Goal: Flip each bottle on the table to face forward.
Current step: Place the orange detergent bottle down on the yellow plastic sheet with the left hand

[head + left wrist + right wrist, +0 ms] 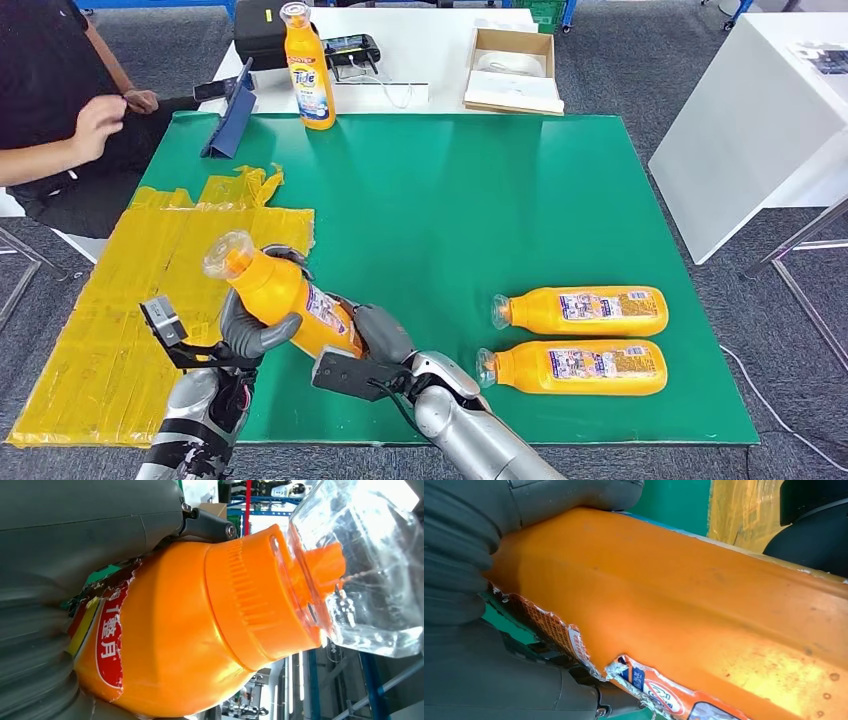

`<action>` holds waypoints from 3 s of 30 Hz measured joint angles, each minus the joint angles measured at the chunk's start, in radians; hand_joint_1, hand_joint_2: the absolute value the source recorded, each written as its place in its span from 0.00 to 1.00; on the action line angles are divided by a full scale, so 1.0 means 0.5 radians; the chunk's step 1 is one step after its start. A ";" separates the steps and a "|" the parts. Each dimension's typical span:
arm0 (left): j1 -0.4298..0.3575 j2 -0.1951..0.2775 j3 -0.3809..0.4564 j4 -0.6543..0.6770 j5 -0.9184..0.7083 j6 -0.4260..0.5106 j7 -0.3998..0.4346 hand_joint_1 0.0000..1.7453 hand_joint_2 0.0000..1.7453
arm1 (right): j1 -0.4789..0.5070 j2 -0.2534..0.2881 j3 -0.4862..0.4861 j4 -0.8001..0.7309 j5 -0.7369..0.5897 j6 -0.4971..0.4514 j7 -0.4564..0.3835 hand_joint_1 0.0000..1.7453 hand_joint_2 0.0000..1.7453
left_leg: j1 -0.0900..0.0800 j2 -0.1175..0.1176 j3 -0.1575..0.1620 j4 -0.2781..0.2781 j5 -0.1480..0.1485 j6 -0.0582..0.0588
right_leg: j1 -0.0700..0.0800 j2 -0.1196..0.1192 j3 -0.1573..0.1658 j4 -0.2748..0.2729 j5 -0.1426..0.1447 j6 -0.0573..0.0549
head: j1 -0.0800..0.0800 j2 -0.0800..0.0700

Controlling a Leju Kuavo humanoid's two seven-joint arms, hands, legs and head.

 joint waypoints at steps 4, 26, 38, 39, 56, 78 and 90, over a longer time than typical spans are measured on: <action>0.000 0.000 -0.005 0.000 -0.054 0.007 -0.032 1.00 1.00 | -0.001 -0.001 -0.007 0.010 0.022 -0.033 -0.009 0.82 1.00 | 0.000 0.000 0.000 0.000 0.000 0.000 | 0.000 0.000 0.000 0.000 0.000 0.000 | 0.000 0.000; 0.123 0.103 -0.125 -0.341 -2.148 1.806 0.024 1.00 1.00 | 0.296 -0.343 -0.529 -0.888 0.053 -0.134 -0.014 0.00 0.00 | -0.001 -0.001 -0.001 0.000 0.000 0.000 | 0.000 0.000 -0.002 -0.001 0.000 0.000 | 0.000 0.000; 0.037 0.361 -0.075 0.252 -3.077 2.335 0.549 1.00 1.00 | 0.698 -0.790 -0.582 -1.434 0.069 0.035 -0.135 0.00 1.00 | -0.001 -0.002 -0.004 0.000 -0.001 0.000 | -0.001 -0.001 -0.003 -0.001 0.000 0.000 | 0.000 0.000; 0.026 0.380 -0.067 0.325 -3.091 2.349 0.562 1.00 1.00 | 0.723 -0.848 -0.582 -1.471 0.059 0.063 -0.139 0.00 1.00 | -0.002 -0.001 -0.004 0.000 -0.002 0.000 | -0.001 0.000 -0.003 -0.001 0.000 0.000 | 0.000 0.000; -0.133 0.481 -0.039 0.802 -3.037 2.319 0.517 0.41 1.00 | 0.937 -1.358 -0.589 -1.817 0.199 0.129 -0.136 0.00 1.00 | -0.002 -0.002 0.008 -0.001 -0.004 -0.001 | -0.001 0.000 0.009 -0.001 -0.001 0.000 | -0.001 0.000; 0.148 0.430 -0.005 0.241 -1.628 1.177 -0.098 0.00 1.00 | 1.027 -1.425 -0.803 -1.831 0.767 -0.064 0.058 0.00 1.00 | -0.004 -0.004 0.009 -0.001 -0.003 0.000 | -0.005 -0.002 0.011 -0.001 -0.002 0.001 | -0.001 0.000; 0.179 0.283 0.133 -0.070 -0.649 0.514 -0.140 0.00 1.00 | 1.044 -1.393 -0.826 -1.733 0.839 -0.046 0.103 0.00 1.00 | -0.004 -0.004 0.008 -0.001 -0.003 0.000 | -0.004 -0.001 0.009 -0.001 -0.002 0.001 | -0.001 0.000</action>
